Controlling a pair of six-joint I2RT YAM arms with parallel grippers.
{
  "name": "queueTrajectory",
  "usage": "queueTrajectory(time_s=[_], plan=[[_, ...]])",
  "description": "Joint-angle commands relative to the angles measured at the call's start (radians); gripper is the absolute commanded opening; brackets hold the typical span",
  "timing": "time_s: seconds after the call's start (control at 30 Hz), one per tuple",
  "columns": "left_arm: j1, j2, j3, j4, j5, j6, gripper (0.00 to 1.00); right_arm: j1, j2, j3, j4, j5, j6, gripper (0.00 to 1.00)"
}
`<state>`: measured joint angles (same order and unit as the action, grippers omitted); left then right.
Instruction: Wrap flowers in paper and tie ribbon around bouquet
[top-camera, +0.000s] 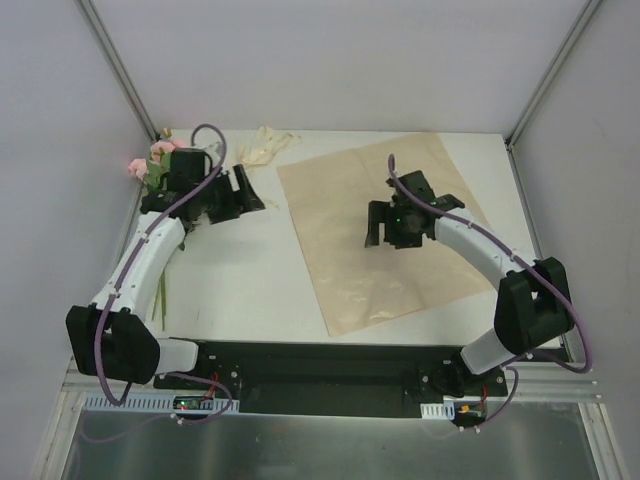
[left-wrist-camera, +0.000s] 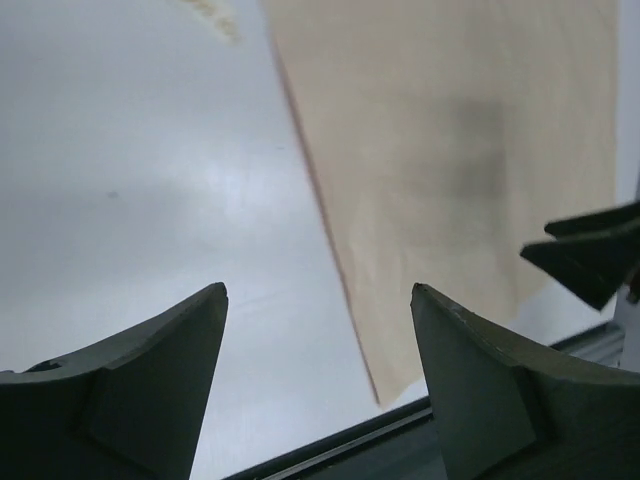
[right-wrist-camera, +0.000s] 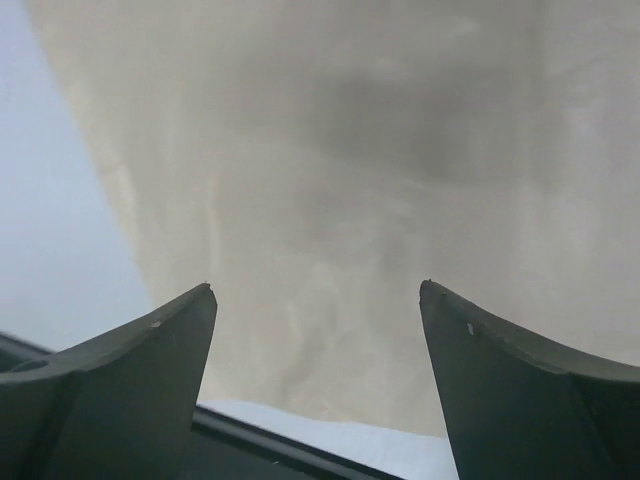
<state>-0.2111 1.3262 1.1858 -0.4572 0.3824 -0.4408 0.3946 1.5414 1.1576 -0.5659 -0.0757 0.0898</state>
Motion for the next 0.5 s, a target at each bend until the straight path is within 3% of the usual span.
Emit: queueTrajectory(time_s=[0.0, 0.07, 0.2, 0.47], plan=[[0.277, -0.048, -0.040, -0.225, -0.065, 0.047, 0.75, 0.058, -0.006, -0.064, 0.066, -0.136, 0.112, 0.86], [0.347, -0.051, -0.045, -0.219, -0.065, 0.013, 0.74, 0.050, 0.017, -0.096, 0.087, -0.101, 0.134, 0.84], [0.417, 0.007, 0.003, -0.222, -0.230, 0.027, 0.73, 0.023, 0.051, -0.139, 0.089, -0.122, 0.099, 0.82], [0.552, 0.279, 0.161, -0.258, -0.254, 0.106, 0.68, -0.118, 0.000, -0.279, 0.152, -0.168, 0.125, 0.81]])
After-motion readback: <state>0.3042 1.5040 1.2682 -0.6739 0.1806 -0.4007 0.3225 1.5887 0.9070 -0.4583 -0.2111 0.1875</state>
